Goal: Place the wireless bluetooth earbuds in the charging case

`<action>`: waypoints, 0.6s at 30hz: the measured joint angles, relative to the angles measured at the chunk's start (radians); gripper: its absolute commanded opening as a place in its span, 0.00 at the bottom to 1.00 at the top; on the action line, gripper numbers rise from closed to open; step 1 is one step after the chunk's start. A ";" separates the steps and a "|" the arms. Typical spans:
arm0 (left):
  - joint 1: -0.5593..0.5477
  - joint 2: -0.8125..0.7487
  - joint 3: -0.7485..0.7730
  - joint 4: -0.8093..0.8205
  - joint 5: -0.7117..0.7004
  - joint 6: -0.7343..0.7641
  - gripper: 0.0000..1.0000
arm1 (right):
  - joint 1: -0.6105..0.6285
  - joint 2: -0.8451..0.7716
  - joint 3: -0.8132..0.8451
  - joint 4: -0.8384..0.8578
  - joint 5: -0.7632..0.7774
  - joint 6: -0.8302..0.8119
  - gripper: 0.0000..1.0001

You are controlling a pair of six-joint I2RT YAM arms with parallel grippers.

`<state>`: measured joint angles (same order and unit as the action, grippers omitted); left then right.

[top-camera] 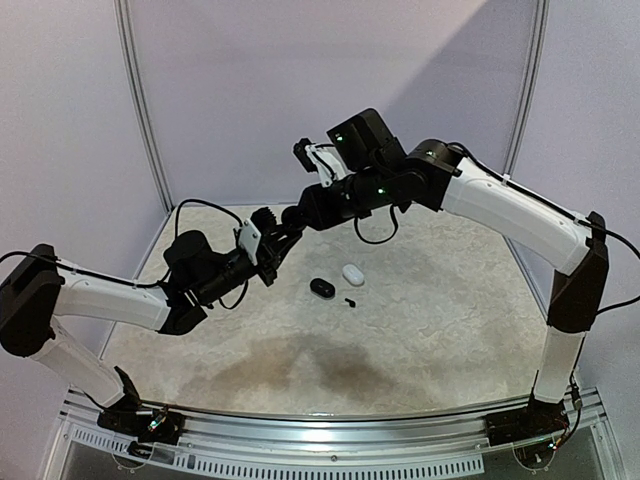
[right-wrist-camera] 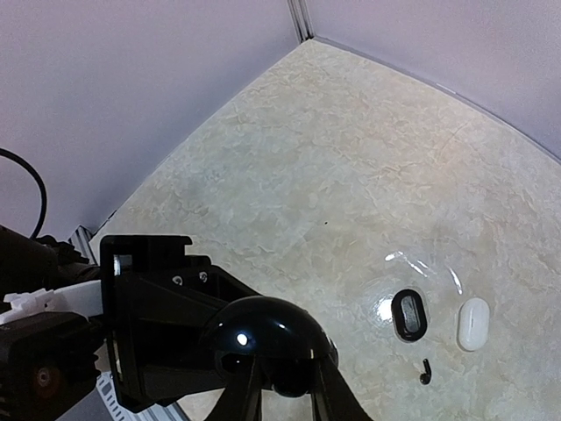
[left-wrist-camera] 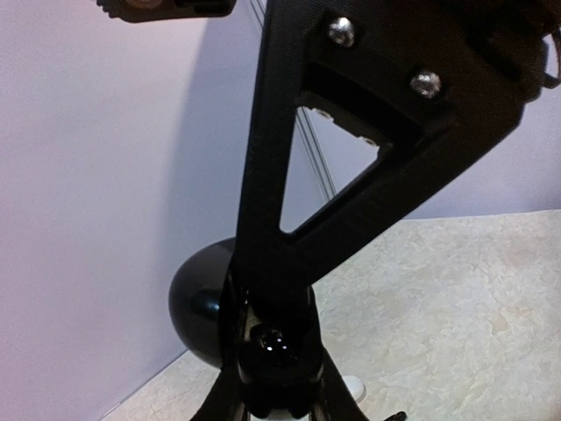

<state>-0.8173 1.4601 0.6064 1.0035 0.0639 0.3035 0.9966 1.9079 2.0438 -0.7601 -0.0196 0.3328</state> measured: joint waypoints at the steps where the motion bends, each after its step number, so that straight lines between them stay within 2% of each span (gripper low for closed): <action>1: 0.000 0.000 0.000 -0.001 0.000 0.000 0.00 | 0.000 0.005 0.007 -0.002 -0.002 -0.001 0.20; 18: 0.000 0.000 0.000 -0.031 -0.006 0.005 0.00 | 0.000 0.026 0.030 -0.035 -0.003 0.001 0.24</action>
<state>-0.8173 1.4601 0.6060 0.9730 0.0574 0.3080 0.9970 1.9343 2.0739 -0.7956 -0.0227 0.3336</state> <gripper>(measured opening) 0.182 0.246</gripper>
